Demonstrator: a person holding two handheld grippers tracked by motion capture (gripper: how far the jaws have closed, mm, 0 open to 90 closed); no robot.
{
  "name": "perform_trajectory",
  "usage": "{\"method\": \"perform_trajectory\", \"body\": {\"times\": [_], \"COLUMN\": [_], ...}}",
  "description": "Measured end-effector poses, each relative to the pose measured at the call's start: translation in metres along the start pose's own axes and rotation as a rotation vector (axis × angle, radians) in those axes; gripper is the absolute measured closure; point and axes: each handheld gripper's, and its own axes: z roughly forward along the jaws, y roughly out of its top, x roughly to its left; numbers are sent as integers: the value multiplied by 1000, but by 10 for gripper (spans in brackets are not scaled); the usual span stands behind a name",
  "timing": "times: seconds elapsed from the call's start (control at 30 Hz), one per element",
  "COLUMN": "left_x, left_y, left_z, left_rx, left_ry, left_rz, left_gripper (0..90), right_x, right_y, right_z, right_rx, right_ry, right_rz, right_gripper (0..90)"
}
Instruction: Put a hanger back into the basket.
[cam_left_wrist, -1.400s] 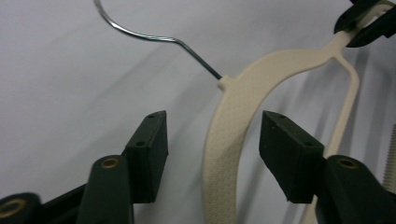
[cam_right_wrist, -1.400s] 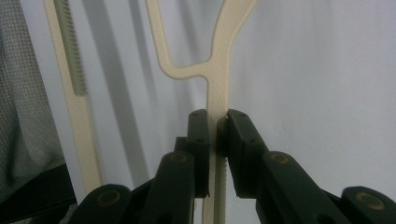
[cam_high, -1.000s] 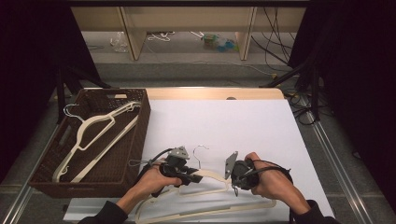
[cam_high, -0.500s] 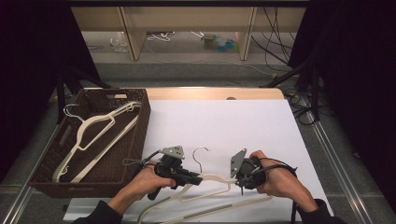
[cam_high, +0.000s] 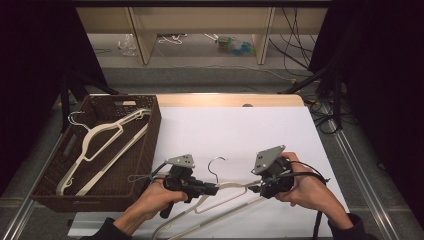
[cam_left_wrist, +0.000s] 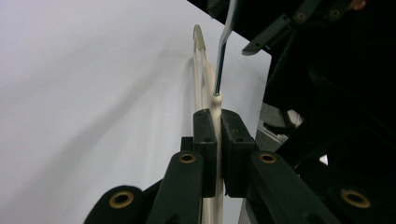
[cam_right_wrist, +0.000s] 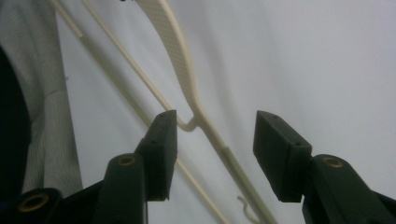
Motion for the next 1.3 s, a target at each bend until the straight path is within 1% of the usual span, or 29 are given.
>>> {"method": "perform_trajectory", "body": {"times": [0.03,0.07,0.13,0.17,0.2,0.23,0.3,0.33,0.37,0.4,0.43,0.47,0.53,0.57,0.6,0.67,0.73,0.77,0.83,0.9,0.93,0.97,1.0,1.03,1.1,1.13,1.17,1.2,1.3], "left_x": [3,3,8,12,13,14,15,15,15,15,14,14,13,12,12,10,9,8,6,5,5,4,4,5,6,7,8,8,11], "left_y": [1,1,2,2,3,3,4,5,7,7,8,10,16,23,23,30,36,40,46,52,55,61,61,65,71,74,79,79,85], "left_z": [-6,-6,-11,-17,-21,-24,-27,-30,-37,-37,-41,-45,-54,-63,-63,-72,-80,-84,-92,-100,-104,-112,-112,-117,-128,-132,-142,-142,-156], "left_rx": [-24,-24,-48,-69,-78,-87,-97,-112,-135,-135,-144,-155,-192,-229,-229,-259,-281,-290,-308,-326,-335,-354,-354,-361,-387,-393,-408,-408,-429], "left_ry": [20,20,30,46,55,66,69,81,88,88,96,102,119,128,128,129,139,155,169,172,177,187,187,196,206,217,235,235,248], "left_rz": [-15,-15,-24,-54,-68,-71,-80,-85,-91,-91,-90,-87,-96,-94,-94,-93,-92,-88,-84,-84,-77,-80,-80,-76,-84,-89,-89,-89,-98], "left_gripper": [858,858,857,858,857,858,858,858,857,858,858,858,858,858,858,857,858,857,857,857,857,857,858,858,857,858,857,858,857], "right_x": [-1,-1,0,2,2,3,2,2,4,4,5,5,6,7,7,8,8,9,10,11,12,12,12,13,13,13,12,12,12], "right_y": [0,0,-1,-1,-1,-2,-3,-3,-4,-4,-6,-6,-7,-9,-10,-10,-12,-13,-15,-17,-18,-19,-19,-20,-21,-22,-22,-22,-24], "right_z": [-3,-3,-5,-5,-5,-4,-5,-5,-4,-4,-4,-4,-4,-2,-1,0,1,3,6,10,11,14,14,15,16,16,17,17,17], "right_rx": [-16,-16,-28,-29,-29,-27,-11,-11,-27,-27,-34,-34,-33,-37,-34,-33,-35,-28,-19,-11,-6,2,2,4,10,11,7,7,8], "right_ry": [-17,-17,-25,-25,-29,-29,-12,-12,-18,-18,-30,-30,-21,-17,-19,-16,-10,-9,-3,8,11,21,21,23,25,21,19,17,18], "right_rz": [18,18,21,28,31,29,32,32,39,39,38,38,45,53,56,55,54,57,59,60,63,57,57,57,58,66,68,68,73], "right_gripper": [492,492,482,477,471,468,465,465,463,463,462,462,462,460,456,452,448,445,439,439,438,438,438,438,439,439,438,438,432]}}
